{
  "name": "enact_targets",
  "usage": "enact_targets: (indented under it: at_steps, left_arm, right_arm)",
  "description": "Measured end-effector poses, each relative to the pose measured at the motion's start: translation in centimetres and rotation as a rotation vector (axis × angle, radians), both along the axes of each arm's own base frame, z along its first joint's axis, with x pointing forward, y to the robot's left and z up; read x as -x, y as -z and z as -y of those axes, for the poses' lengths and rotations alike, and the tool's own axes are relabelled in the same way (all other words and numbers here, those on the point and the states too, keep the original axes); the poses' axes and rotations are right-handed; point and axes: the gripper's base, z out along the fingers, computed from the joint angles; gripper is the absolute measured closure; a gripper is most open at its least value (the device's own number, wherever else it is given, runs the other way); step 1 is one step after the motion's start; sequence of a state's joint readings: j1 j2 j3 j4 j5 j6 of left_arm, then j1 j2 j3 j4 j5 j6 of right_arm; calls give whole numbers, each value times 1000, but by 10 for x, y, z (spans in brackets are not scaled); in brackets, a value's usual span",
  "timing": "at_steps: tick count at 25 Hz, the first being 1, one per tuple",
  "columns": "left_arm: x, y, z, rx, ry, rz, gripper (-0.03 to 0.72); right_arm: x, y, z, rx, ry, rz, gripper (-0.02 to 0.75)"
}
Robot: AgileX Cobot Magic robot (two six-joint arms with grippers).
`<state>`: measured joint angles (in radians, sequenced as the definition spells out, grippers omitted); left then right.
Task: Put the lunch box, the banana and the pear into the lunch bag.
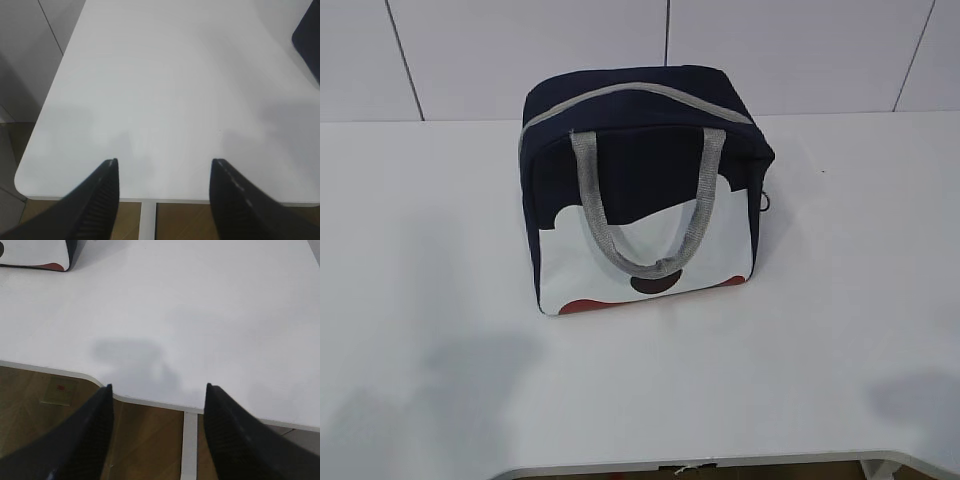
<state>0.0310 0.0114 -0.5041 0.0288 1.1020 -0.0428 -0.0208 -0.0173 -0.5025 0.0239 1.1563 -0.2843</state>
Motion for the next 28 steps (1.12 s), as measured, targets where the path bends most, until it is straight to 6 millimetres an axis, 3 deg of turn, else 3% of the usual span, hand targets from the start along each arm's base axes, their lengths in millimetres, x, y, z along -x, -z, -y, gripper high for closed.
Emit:
enact_targets:
  at_steps: [28]
  left_arm:
    - [0,0,0,0,0,0,274]
  right_arm:
    - [0,0,0,0,0,0,262]
